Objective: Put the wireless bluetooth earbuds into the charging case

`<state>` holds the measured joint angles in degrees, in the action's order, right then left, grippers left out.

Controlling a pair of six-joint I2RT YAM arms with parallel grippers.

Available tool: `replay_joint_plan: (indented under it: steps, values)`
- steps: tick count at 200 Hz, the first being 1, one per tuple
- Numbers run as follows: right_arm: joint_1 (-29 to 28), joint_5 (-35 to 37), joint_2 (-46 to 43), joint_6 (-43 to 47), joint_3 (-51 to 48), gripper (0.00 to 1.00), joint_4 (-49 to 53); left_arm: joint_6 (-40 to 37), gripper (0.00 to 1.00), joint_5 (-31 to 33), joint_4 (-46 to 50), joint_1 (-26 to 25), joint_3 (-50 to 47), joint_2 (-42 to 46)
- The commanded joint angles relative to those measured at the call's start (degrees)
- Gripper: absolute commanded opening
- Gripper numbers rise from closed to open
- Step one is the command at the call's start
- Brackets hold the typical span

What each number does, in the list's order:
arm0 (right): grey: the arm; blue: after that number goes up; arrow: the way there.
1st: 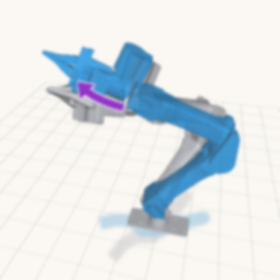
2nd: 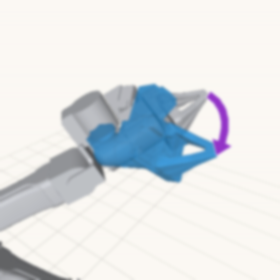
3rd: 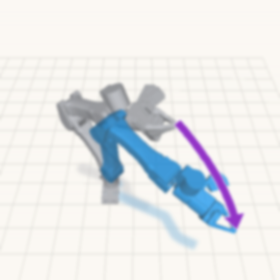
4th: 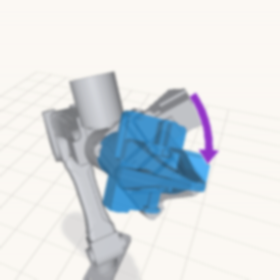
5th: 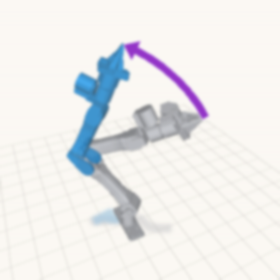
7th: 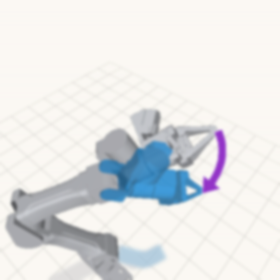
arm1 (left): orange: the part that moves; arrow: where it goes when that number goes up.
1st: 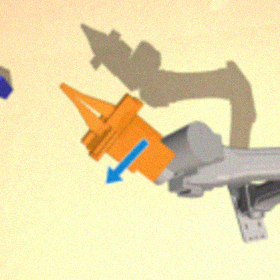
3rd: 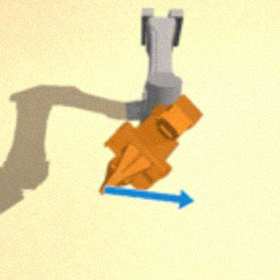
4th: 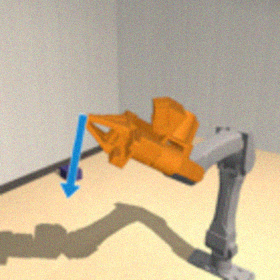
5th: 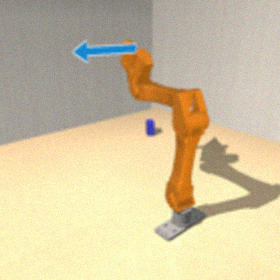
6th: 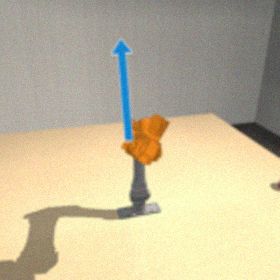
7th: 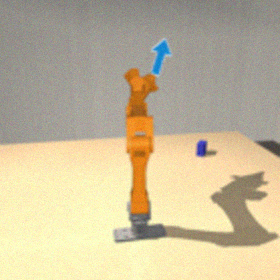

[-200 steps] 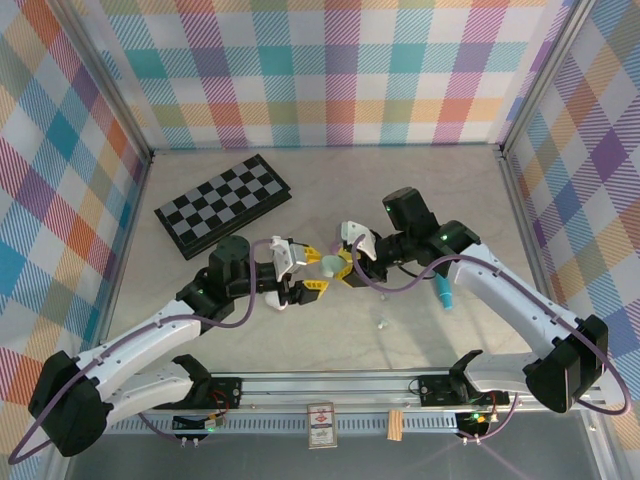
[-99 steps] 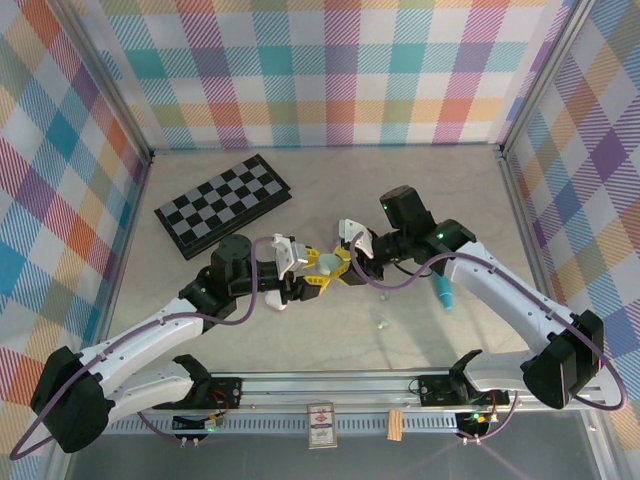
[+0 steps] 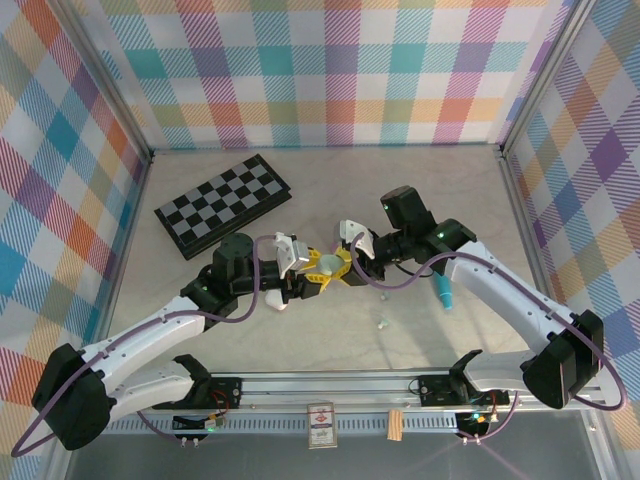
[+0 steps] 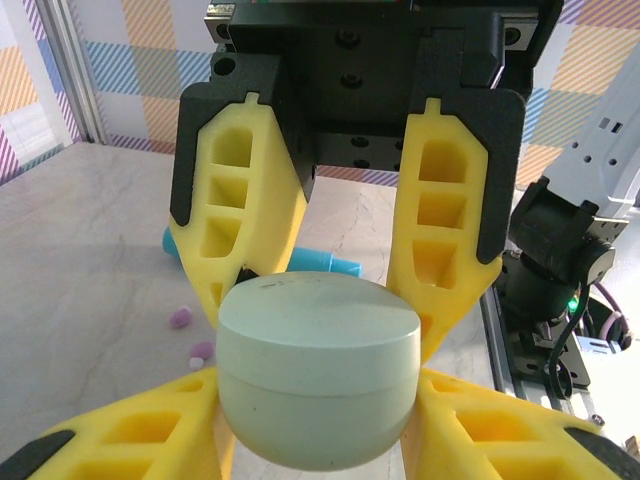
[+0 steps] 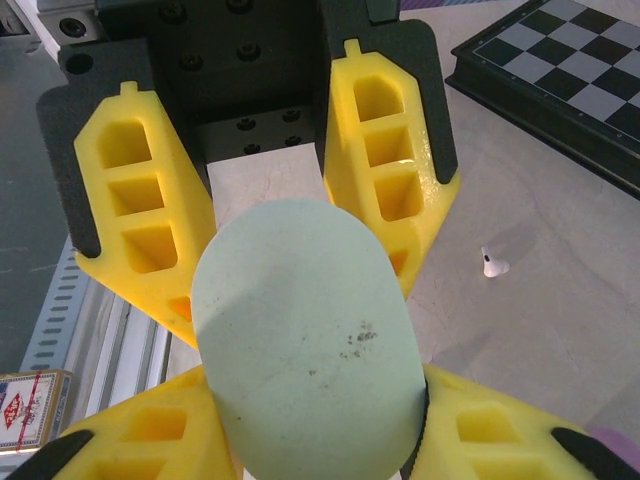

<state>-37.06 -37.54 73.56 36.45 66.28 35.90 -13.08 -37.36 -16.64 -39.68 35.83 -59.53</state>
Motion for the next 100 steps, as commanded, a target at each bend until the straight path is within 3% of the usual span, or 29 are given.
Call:
replay_joint_plan:
  steps: [1, 38, 68, 100]
  values:
    - [-0.1, -1.1, 1.1, 1.5, 0.6, 0.34, 0.1, 0.0, 0.43, -3.0, -2.1, -1.3, 2.9, -0.1]
    - [-0.2, -1.2, 1.3, 1.8, 0.7, 0.34, 0.5, 0.0, 0.44, -3.8, -1.8, -1.4, 3.3, -0.8]
    - [-0.2, -0.9, 1.5, 2.0, 0.8, 0.34, 1.1, -0.4, 0.51, -3.7, -1.6, -1.7, 3.3, -0.8]
    - [-0.1, -1.1, 1.5, 2.1, 0.8, 0.33, 1.1, -1.0, 0.41, -3.8, -0.7, -1.8, 3.4, -1.1]
